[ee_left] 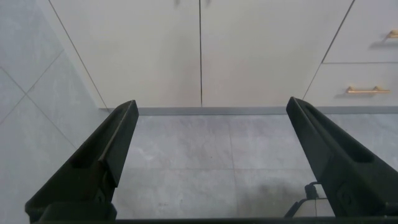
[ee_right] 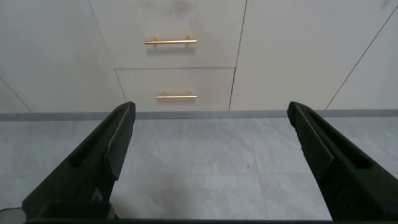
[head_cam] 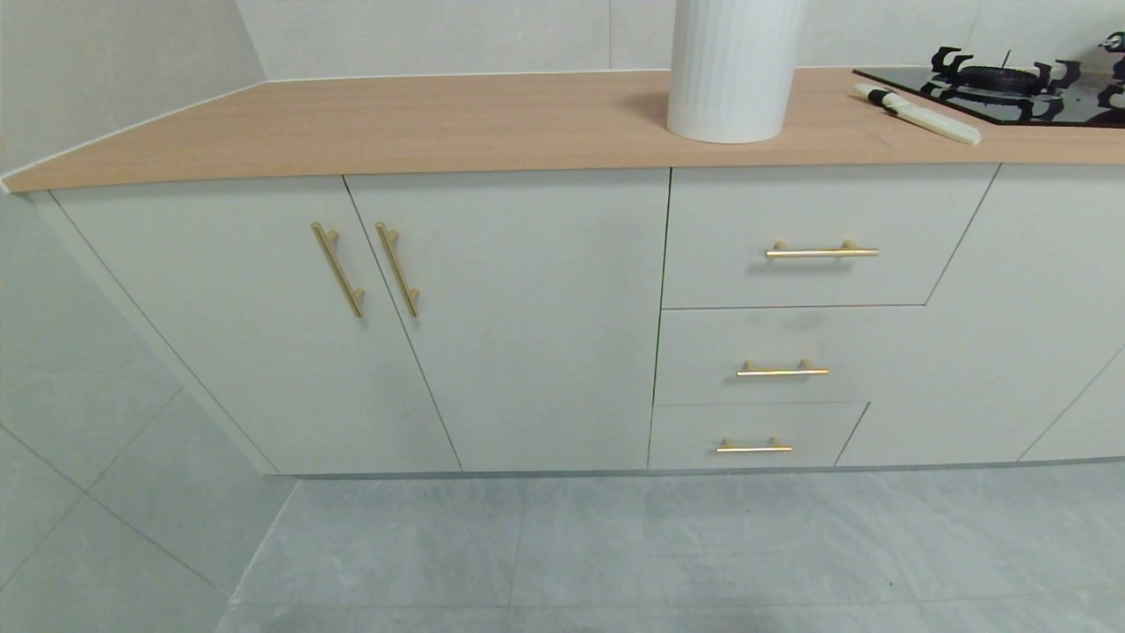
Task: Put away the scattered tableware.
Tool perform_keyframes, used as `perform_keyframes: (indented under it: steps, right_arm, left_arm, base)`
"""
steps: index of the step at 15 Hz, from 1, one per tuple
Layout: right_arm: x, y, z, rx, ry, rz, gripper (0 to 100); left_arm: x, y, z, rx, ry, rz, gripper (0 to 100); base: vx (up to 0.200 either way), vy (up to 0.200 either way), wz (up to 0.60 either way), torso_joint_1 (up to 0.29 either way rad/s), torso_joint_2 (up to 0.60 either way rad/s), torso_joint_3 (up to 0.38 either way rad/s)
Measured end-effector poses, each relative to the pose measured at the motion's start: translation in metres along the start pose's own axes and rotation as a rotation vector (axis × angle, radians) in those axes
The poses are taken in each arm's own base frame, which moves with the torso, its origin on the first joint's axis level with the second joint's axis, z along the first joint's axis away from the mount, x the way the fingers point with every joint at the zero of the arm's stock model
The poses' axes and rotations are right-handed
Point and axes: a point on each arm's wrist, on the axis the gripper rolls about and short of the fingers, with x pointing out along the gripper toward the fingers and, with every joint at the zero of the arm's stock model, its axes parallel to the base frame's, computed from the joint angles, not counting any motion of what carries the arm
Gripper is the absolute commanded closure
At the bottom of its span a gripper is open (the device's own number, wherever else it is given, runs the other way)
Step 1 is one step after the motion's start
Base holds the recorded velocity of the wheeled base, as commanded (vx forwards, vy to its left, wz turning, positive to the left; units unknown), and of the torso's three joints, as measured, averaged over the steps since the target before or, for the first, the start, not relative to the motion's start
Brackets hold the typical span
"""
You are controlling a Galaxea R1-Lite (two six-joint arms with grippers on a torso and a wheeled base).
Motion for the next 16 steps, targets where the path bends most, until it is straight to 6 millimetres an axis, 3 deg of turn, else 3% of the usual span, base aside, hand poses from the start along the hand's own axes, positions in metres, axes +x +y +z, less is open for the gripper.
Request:
perform_keyframes:
  steps: [4, 16]
  right_arm:
    - [0.0000, 0.0000, -0.0002, 0.000, 0.001, 0.000, 0]
    - [0.0000, 0.0000, -0.0004, -0.002, 0.003, 0.002, 0]
  left_arm:
    - [0.0000, 0.0000, 0.0000, 0.002, 0.000, 0.000, 0]
    - [0.0000, 0.0000, 0.0000, 0.001, 0.000, 0.000, 0]
  base:
    - [0.000, 0.000, 0.00, 0.000, 0.00, 0.000]
    - [0.200, 0.000, 0.00, 0.003, 0.00, 0.002]
